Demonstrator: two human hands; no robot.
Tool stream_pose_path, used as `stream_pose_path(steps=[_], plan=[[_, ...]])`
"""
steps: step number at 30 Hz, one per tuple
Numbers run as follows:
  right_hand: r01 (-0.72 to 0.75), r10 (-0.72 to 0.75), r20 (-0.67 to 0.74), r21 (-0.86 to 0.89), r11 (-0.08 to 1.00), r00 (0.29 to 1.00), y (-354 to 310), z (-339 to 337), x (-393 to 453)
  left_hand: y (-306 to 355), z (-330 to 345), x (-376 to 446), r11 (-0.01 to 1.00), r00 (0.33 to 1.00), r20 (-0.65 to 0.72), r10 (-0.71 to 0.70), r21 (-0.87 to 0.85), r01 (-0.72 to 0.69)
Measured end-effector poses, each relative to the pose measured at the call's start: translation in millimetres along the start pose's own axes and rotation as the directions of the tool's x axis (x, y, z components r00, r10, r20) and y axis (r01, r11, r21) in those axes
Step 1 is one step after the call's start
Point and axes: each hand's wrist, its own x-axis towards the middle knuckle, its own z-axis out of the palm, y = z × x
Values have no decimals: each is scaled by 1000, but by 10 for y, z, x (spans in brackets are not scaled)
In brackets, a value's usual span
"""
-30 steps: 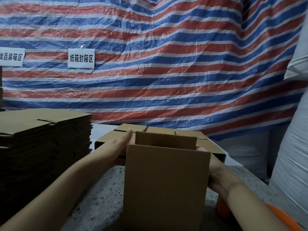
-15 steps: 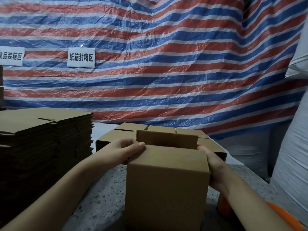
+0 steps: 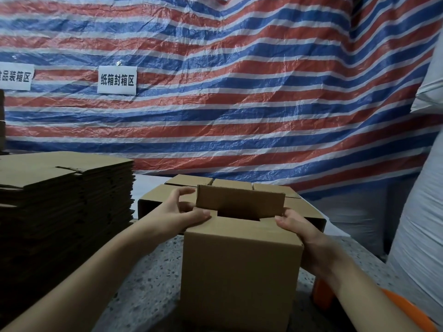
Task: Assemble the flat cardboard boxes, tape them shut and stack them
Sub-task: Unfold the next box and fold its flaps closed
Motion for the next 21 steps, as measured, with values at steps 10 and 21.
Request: stream_pose_path(steps=[10,21], plan=[[169,-169,0,32,985,986,-115,-1,-8,10,53,-52,980,981,-9,193,-52,-193],[138,-148,-45,-171,976,988,-74,-71,44,108,55,-75,977,983,-48,175,129,-167]])
